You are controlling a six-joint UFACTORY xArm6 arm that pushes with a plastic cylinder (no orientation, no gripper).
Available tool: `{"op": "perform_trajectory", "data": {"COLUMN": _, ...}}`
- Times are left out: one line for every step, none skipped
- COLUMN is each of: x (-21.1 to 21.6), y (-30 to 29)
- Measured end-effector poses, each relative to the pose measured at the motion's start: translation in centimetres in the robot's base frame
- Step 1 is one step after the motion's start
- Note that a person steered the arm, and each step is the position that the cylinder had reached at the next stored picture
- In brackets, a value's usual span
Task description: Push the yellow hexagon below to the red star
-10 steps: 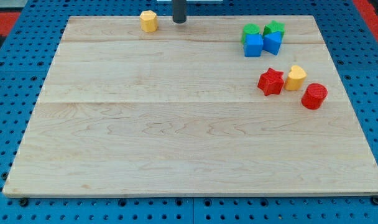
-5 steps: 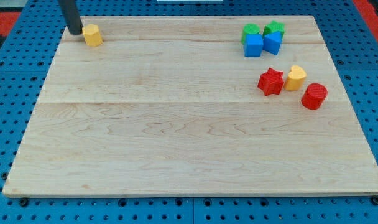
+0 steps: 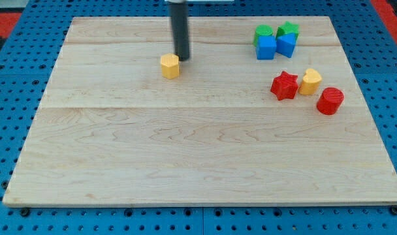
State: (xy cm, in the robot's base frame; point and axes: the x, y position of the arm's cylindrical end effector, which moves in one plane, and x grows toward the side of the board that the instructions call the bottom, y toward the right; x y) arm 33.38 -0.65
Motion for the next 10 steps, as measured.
{"op": "perform_trajectory", "data": {"x": 0.5, "y": -0.4}}
{"op": "perform_trajectory", "data": {"x": -1.1, "y": -5.0}}
{"op": "perform_trajectory", "data": {"x": -1.5, "y": -10.2}}
{"op": "perform_trajectory", "data": {"x": -1.3, "y": -14.5}}
{"op": "perform_trajectory", "data": {"x": 1.6, "y": -14.8}}
{"op": "perform_trajectory", "data": {"x": 6.0, "y": -6.3}}
{"op": "perform_trajectory", "data": {"x": 9.9, "y": 0.1}}
{"op": "perform_trajectory", "data": {"x": 12.3, "y": -4.2}}
{"op": "perform_trajectory", "data": {"x": 17.0, "y": -1.8}}
{"op": "perform_trajectory", "data": {"x": 12.7, "y": 3.8}}
